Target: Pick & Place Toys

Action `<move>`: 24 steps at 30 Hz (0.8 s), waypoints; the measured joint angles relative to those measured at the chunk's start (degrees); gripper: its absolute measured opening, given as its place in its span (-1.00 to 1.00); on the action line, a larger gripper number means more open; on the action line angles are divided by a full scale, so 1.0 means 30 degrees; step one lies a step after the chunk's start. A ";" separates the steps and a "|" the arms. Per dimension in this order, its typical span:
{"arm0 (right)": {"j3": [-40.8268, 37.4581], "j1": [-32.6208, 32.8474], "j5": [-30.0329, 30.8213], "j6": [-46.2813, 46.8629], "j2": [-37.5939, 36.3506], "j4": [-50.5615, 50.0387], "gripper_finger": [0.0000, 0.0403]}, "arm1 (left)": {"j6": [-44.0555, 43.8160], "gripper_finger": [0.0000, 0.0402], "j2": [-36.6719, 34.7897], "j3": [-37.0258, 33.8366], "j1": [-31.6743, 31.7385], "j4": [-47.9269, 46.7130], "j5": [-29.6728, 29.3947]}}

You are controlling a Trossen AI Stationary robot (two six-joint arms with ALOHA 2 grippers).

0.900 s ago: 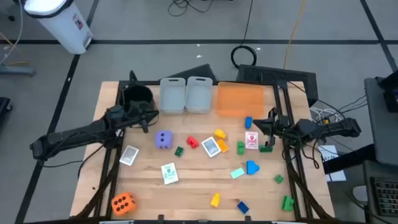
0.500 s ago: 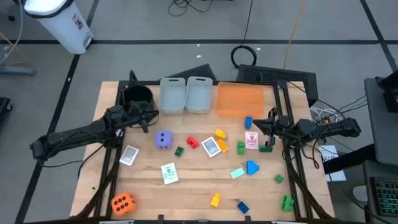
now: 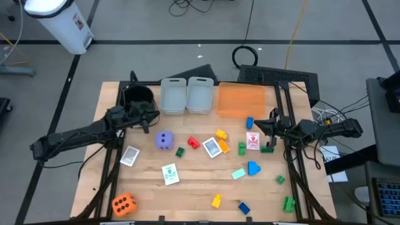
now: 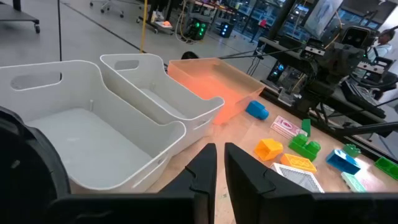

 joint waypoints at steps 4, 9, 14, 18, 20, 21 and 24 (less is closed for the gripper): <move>-0.0001 0.0005 0.0000 0.0001 -0.0005 -0.0001 -1.00 | 0.0000 -0.81 0.0004 0.0000 -0.0005 0.0000 0.0000; -0.0003 0.0001 0.0000 0.0000 -0.0007 -0.0001 -1.00 | 0.0000 -0.81 0.0000 0.0000 -0.0005 -0.0005 0.0000; 0.0001 0.0000 0.0000 0.0003 -0.0004 0.0007 -1.00 | 0.0000 -0.81 0.0003 -0.0004 -0.0001 -0.0005 0.0000; -0.0001 0.0007 0.0000 0.0002 0.0000 0.0210 -1.00 | 0.0000 -0.81 0.0007 0.0000 -0.0005 -0.0005 0.0000; -0.0001 0.0001 0.0000 0.0003 -0.0006 0.0474 -1.00 | 0.0000 -0.81 0.0007 -0.0006 0.0000 -0.0004 0.0000; -0.0004 0.0004 0.0000 0.0003 -0.0004 0.0629 -1.00 | 0.0000 -0.81 0.0007 -0.0005 -0.0001 0.0001 0.0000; 0.0002 0.0007 0.0000 0.0003 0.0000 0.1475 -1.00 | 0.0000 -0.81 0.0004 -0.0001 -0.0005 -0.0003 -0.0001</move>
